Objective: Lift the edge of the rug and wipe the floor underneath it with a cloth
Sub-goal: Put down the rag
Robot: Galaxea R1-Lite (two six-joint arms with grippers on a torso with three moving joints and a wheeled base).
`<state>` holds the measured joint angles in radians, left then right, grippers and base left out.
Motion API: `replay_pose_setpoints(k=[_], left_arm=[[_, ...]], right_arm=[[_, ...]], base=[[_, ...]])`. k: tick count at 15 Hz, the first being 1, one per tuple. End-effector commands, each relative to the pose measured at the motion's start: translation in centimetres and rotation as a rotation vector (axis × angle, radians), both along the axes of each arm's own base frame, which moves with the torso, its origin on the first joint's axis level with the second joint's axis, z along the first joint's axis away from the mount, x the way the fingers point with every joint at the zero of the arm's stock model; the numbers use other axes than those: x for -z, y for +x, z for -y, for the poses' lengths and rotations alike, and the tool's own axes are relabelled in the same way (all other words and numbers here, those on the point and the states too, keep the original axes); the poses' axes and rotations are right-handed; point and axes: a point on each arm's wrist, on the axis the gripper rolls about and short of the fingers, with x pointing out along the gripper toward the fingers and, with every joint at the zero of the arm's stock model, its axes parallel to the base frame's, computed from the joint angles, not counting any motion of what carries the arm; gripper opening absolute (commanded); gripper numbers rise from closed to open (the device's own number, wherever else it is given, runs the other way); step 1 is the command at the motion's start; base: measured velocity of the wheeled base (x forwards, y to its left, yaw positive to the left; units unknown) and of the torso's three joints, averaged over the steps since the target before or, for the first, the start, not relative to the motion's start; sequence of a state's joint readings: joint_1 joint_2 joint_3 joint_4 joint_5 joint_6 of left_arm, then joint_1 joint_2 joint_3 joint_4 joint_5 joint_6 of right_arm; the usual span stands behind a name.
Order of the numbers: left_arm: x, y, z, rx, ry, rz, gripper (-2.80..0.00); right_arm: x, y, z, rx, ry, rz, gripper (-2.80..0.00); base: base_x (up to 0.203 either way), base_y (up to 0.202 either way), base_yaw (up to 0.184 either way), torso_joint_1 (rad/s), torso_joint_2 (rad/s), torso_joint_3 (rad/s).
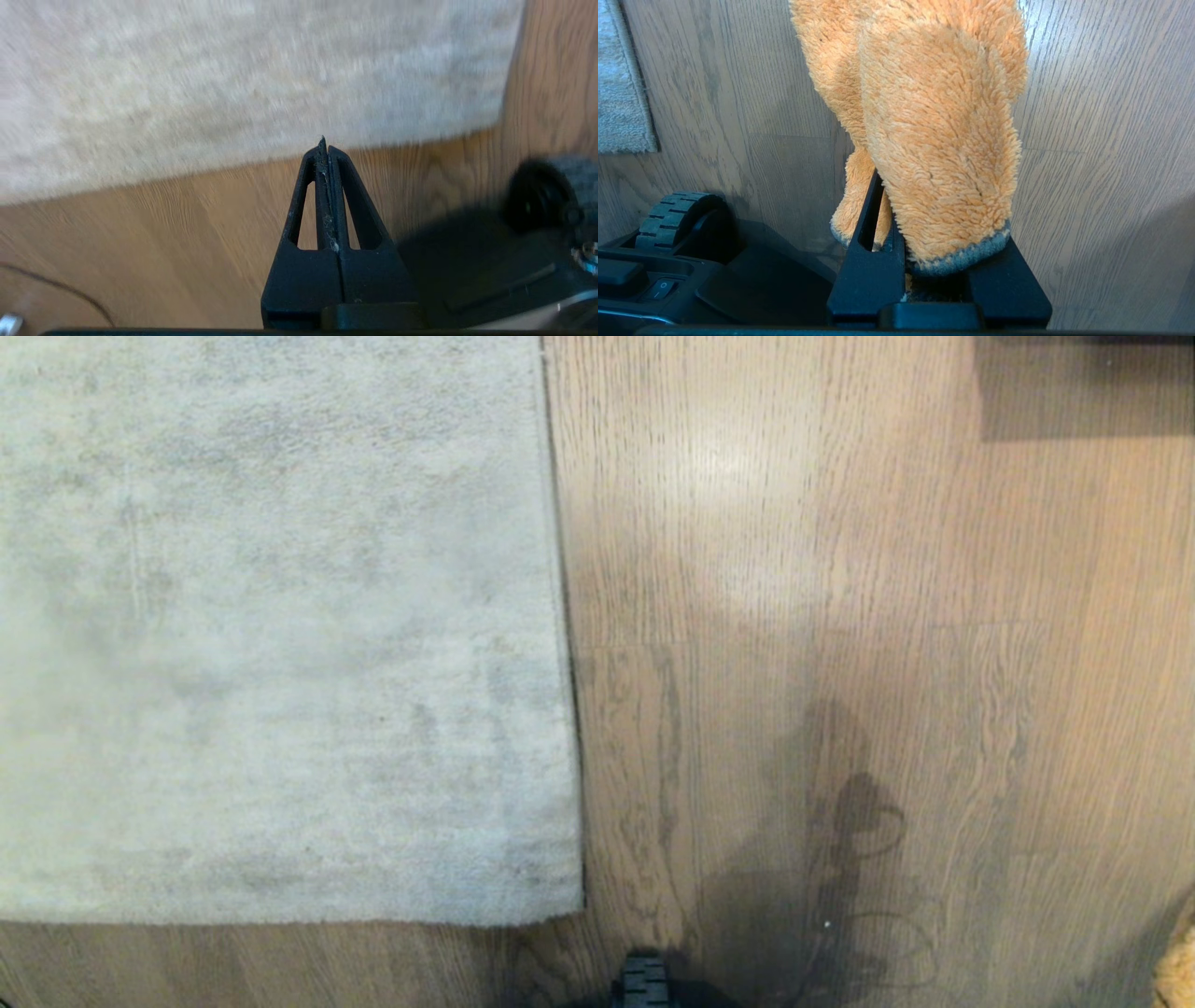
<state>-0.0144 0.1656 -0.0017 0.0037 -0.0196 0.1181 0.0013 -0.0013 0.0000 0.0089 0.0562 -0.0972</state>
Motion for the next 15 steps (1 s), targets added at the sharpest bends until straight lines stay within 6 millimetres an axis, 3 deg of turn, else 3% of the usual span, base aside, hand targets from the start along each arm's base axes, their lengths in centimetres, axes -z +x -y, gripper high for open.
replay_pose_setpoints(k=[1, 3, 15], left_arm=[[0.15, -0.77, 0.00, -0.006, -0.005, 0.098, -2.80], [0.27, -1.26, -0.01, -0.011, -0.023, 0.163, -2.80], [0.27, -1.28, -0.01, -0.013, -0.031, 0.165, -2.80]], right_arm=[[0.00, 0.01, 0.00, -0.001, -0.001, -0.001, -2.80], [0.00, 0.01, 0.00, -0.001, -0.001, -0.001, -2.80], [-0.01, 0.01, 0.00, -0.001, -0.001, -0.001, -2.80]], base=[[0.000, 0.000, 0.000, 0.000, 0.00, 0.000], [0.000, 0.000, 0.000, 0.000, 0.00, 0.000], [0.000, 0.000, 0.000, 0.000, 0.00, 0.000]])
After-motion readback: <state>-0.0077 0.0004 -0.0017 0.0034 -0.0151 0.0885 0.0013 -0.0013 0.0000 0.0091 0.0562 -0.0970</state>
